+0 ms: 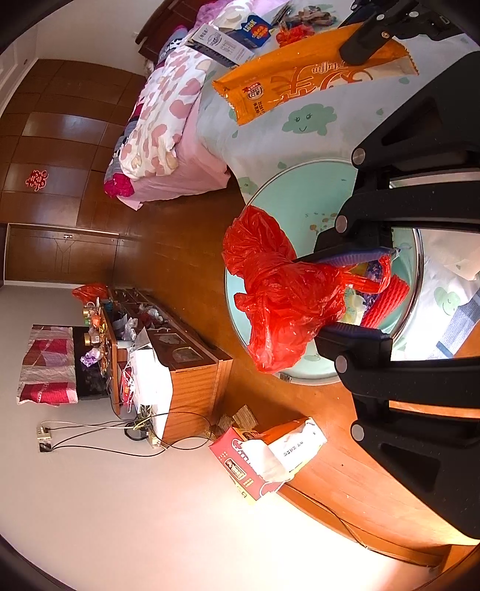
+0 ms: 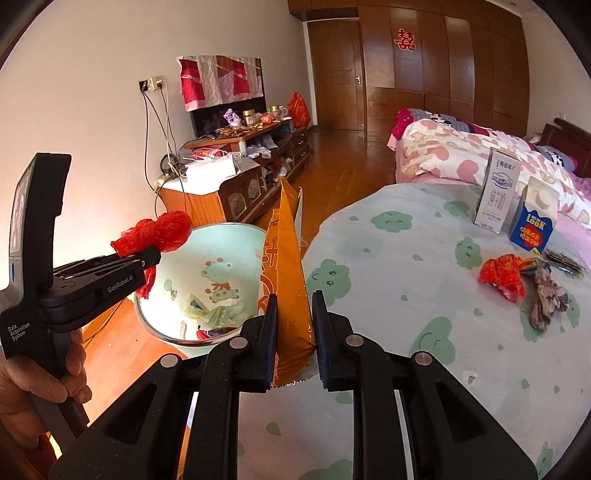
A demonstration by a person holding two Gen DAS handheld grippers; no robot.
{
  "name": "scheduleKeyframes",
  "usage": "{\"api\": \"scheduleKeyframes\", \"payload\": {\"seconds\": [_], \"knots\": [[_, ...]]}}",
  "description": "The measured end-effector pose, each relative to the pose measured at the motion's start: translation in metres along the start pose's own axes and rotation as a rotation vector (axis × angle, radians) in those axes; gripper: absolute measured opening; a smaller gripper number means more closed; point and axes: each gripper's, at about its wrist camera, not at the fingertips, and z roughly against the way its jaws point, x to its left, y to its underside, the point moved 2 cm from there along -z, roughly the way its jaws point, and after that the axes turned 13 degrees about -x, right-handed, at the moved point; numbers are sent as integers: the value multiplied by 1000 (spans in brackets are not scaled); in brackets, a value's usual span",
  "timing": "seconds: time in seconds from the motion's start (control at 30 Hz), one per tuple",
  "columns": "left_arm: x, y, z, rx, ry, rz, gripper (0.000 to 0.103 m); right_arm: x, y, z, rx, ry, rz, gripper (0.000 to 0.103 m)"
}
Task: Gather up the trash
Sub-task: 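Carry the orange wrapper and red bag over the bin with both tools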
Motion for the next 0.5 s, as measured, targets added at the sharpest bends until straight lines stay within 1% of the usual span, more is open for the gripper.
{"api": "scheduleKeyframes", "payload": {"seconds": [0.27,0.5], "knots": [[20,3,-14,26,-28,37,27,20,-5,-21,13,-19,14,19],[24,9,-28,51,-38,39,27,32,0,-42,49,-34,19,19]]}}
